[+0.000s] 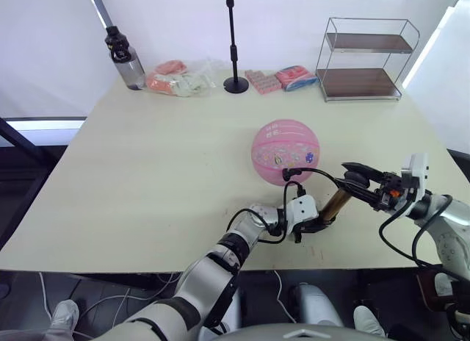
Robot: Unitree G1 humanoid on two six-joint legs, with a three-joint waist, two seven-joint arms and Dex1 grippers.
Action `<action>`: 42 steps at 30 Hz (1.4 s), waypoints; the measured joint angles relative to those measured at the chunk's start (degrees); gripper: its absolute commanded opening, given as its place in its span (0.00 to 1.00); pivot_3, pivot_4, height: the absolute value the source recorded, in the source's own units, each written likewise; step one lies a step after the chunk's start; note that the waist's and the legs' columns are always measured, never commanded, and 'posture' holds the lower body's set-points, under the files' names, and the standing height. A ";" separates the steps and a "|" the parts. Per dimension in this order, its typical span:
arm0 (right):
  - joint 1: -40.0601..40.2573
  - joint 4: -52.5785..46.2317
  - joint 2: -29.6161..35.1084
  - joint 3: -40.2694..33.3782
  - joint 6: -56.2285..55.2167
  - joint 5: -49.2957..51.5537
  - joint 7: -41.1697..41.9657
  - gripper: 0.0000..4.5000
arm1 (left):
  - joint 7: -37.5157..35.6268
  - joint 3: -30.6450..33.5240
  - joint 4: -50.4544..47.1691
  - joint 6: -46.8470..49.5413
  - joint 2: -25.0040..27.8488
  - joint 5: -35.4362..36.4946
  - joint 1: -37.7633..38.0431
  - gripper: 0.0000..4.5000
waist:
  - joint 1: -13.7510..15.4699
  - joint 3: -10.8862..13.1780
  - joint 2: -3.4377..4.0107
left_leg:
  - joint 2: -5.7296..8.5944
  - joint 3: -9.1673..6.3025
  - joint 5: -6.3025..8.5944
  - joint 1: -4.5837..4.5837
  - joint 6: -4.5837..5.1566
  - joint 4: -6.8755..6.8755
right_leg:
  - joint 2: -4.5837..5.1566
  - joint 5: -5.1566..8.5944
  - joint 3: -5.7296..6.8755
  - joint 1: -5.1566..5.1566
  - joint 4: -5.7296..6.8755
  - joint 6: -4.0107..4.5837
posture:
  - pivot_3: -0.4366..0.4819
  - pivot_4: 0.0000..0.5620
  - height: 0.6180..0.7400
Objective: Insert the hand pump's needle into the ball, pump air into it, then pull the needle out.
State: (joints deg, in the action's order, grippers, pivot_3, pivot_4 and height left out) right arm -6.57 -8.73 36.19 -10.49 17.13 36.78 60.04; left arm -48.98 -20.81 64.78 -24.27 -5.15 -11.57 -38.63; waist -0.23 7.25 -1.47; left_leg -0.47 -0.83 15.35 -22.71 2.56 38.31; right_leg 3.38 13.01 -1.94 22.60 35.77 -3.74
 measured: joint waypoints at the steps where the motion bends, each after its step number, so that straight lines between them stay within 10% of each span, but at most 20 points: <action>1: -0.41 0.00 0.59 -0.15 0.76 0.44 0.06 0.39 | -0.02 0.00 -0.03 -0.01 -0.02 0.07 -0.03 0.24 | 0.00 0.06 0.04 | 0.00 0.01 0.00 -0.02 0.00 0.00 | 0.01 0.00 -0.01 0.02 0.00 0.00 | 0.48 0.27 1.00; 22: -16.08 -4.32 17.12 -12.92 22.78 20.02 -2.02 0.39 | -0.89 -0.04 -0.10 -0.05 -0.31 0.48 -0.65 0.24 | 0.33 0.99 0.47 | 0.12 0.06 -0.01 -0.19 0.01 0.01 | 0.21 -0.01 -0.02 0.13 -0.01 -0.05 | 0.48 0.27 1.00; 42: -0.70 0.39 0.23 2.39 -7.44 -3.51 0.40 0.39 | 0.31 -0.04 0.02 0.19 0.38 -0.07 0.36 0.24 | -0.36 -0.08 -0.35 | 0.02 -0.06 0.00 0.25 0.00 0.01 | -0.06 0.00 0.05 -0.18 0.01 -0.02 | 0.48 0.27 1.00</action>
State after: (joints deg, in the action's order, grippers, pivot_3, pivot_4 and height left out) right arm -7.27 -8.33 36.41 -8.10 9.69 33.26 60.44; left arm -48.67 -20.86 64.79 -24.08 -4.77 -11.64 -38.27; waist -0.59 7.18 -1.82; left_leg -0.45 -0.89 15.35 -22.46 2.56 38.32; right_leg 3.32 13.02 -1.90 22.42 35.78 -3.76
